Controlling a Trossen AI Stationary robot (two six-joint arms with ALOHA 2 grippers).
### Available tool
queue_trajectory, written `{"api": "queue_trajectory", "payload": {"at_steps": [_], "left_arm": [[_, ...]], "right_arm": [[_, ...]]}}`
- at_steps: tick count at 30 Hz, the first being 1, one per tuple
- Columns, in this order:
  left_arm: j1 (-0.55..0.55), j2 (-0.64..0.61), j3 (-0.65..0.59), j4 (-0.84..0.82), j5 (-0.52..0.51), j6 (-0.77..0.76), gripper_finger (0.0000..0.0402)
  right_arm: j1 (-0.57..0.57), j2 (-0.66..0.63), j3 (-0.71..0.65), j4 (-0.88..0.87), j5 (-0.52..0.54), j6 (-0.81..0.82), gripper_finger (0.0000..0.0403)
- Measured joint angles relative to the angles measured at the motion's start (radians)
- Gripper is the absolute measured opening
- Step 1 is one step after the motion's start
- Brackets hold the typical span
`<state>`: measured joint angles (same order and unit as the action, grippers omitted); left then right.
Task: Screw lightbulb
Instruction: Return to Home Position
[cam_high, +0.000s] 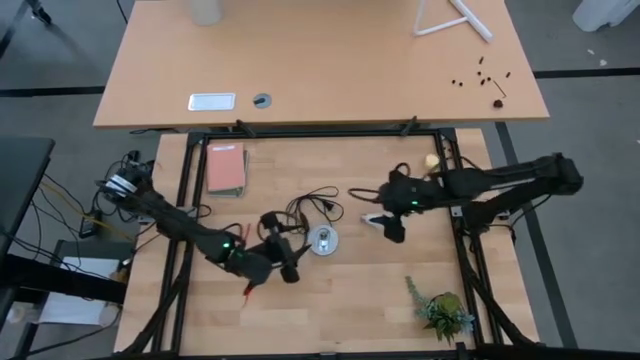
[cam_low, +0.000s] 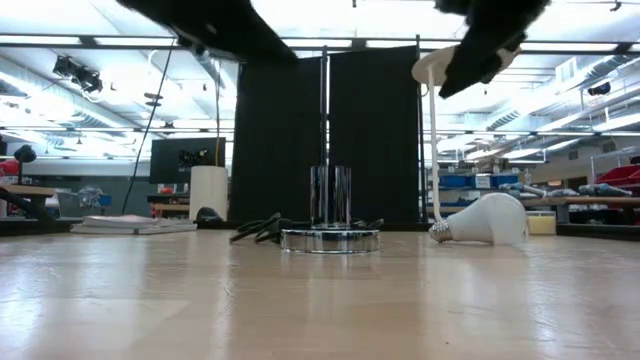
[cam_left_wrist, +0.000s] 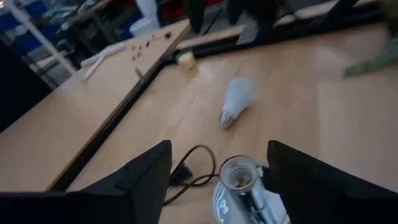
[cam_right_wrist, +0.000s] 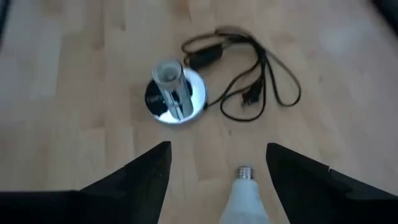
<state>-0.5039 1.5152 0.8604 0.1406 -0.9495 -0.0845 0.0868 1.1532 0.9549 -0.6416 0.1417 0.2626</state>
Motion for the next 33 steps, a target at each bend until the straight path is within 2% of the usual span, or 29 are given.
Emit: {"api": "queue_trajectory", "payload": {"at_steps": [8,13,18,24,33], "left_arm": [[-0.085,-0.172,-0.102,0.019,0.009,0.052,0.0223],[-0.087,-0.321,-0.226,0.051,0.131,0.013,0.0193],[-0.094,-0.47,-0.369,0.157,0.215,0.001,0.0158],[-0.1,-0.633,-0.513,0.258,0.262,0.002,0.0114],[-0.107,-0.798,-0.611,0.262,0.286,0.001,0.0038]], "right_arm": [[0.066,-0.247,-0.204,0.112,0.049,0.013,0.0268],[0.069,-0.344,-0.314,0.221,0.053,-0.046,0.0266],[0.069,-0.398,-0.395,0.348,0.052,-0.112,0.0265],[0.069,-0.427,-0.49,0.485,0.05,-0.161,0.0263],[0.069,-0.437,-0.595,0.568,0.026,-0.164,0.0239]]}}
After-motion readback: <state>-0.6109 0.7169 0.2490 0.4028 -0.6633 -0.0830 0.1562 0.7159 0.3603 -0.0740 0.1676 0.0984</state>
